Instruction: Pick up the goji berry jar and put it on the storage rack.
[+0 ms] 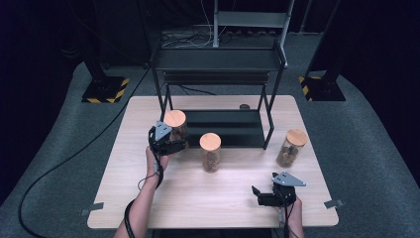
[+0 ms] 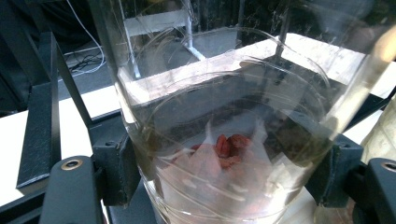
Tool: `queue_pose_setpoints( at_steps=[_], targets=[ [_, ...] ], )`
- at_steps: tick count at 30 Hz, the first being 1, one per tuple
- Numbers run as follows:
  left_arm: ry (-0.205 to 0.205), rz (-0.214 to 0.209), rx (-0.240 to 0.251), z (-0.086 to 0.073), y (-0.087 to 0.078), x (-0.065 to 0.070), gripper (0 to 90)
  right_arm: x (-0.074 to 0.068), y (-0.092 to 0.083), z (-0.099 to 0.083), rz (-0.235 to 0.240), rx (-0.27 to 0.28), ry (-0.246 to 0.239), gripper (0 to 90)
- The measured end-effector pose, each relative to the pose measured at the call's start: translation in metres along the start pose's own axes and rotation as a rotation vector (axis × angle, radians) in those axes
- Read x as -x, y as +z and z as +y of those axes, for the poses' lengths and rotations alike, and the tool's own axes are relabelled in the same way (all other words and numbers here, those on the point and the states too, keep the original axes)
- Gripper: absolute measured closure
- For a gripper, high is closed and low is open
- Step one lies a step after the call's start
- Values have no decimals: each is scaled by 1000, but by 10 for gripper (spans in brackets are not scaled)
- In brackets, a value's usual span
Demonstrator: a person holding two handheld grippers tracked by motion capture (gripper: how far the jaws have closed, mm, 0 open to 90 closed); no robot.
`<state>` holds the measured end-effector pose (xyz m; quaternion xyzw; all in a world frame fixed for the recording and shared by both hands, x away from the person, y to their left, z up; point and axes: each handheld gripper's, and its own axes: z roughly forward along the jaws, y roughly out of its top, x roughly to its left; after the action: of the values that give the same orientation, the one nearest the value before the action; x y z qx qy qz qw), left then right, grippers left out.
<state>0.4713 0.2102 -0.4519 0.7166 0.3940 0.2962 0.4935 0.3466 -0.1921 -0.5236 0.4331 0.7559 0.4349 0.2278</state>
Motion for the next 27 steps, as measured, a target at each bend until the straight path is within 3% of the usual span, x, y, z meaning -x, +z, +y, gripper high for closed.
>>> queue_pose_setpoints(
  at_steps=[9,27],
  targets=[
    [-19,5,-3,-2,7,-3,246,0,0,0,2,-2,-3,18],
    [-5,1,-14,-1,19,0,246,0,0,0,-1,-1,-3,18]
  ],
)
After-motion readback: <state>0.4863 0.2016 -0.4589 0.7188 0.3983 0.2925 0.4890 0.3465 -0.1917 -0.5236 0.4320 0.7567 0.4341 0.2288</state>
